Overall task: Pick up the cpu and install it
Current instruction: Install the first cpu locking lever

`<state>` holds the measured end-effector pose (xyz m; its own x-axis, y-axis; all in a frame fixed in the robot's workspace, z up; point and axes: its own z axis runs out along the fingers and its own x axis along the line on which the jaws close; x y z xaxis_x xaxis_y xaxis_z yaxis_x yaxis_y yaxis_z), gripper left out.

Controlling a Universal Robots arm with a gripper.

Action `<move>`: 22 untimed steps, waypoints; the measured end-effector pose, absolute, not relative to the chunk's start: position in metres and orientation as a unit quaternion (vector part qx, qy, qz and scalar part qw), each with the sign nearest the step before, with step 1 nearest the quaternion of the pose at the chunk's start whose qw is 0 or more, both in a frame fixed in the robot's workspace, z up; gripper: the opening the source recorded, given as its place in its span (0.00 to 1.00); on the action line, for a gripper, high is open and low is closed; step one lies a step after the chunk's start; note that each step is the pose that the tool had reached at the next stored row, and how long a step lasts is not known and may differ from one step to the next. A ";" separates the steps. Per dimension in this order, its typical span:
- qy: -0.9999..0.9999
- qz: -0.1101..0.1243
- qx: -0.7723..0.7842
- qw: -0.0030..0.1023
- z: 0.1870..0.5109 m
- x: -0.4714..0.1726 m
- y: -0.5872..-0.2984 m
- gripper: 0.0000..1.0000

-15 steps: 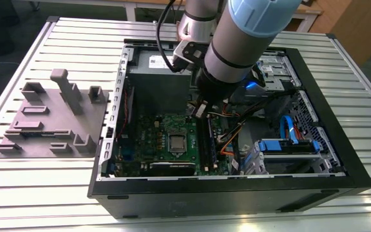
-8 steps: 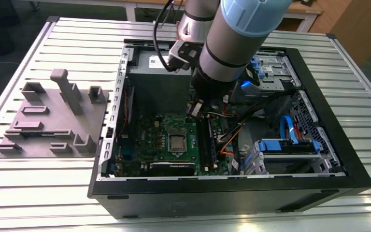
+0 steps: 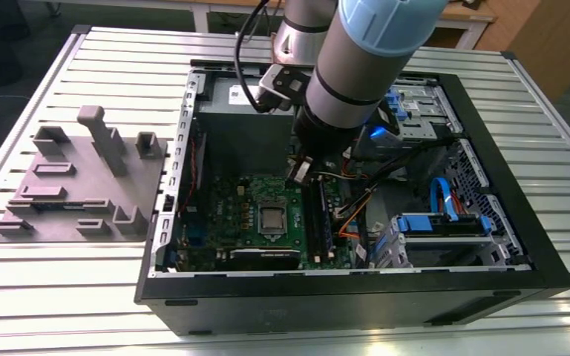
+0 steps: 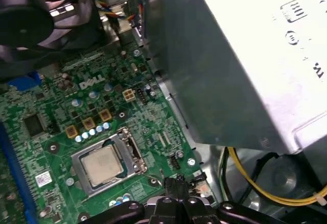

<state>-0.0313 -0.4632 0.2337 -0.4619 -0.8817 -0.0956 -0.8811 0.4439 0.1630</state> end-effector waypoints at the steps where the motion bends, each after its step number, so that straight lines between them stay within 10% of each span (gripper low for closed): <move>1: -0.848 -0.095 0.521 0.002 0.234 -0.032 -0.464 0.10; 22: -0.837 -0.092 0.539 -0.001 0.234 -0.034 -0.474 0.10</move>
